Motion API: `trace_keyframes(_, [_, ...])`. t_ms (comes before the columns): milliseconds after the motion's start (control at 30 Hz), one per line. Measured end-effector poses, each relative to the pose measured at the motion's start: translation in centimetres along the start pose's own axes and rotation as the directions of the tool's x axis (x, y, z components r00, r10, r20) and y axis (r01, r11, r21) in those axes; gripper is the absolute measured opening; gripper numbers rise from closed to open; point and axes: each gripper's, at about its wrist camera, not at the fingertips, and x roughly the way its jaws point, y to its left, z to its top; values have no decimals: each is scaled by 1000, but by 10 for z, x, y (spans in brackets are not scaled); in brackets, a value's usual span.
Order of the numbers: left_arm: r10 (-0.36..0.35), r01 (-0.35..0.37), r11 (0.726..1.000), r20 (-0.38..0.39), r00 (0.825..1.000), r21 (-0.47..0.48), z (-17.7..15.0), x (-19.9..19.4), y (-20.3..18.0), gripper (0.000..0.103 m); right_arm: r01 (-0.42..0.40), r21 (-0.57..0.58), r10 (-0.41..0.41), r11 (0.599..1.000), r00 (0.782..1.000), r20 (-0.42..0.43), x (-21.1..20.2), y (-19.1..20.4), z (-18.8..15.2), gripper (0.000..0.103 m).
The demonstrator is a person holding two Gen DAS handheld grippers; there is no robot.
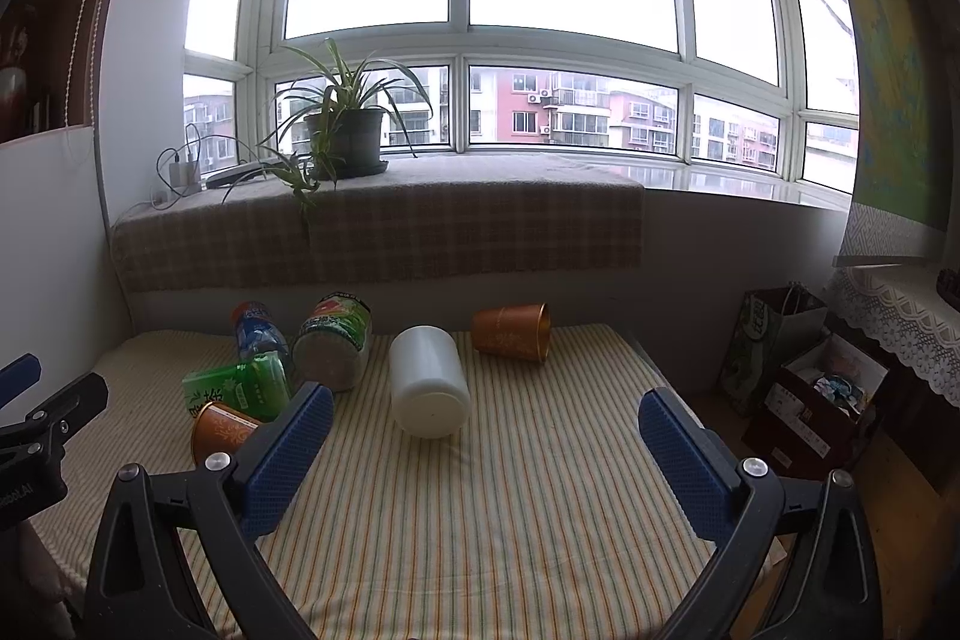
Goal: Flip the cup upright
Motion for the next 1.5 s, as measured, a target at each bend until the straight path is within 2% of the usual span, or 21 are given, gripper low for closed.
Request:
trace_keyframes(1233, [0,0,1000,-5,1000,0,-4,1,-1,102,-17,-8,16,1000,1000,-18,9,7,3,103])
trace_keyframes(1500, [17,-17,1000,-12,1000,-11,-9,11,14,102,-38,-13,37,999,999,-31,17,14,4,103])
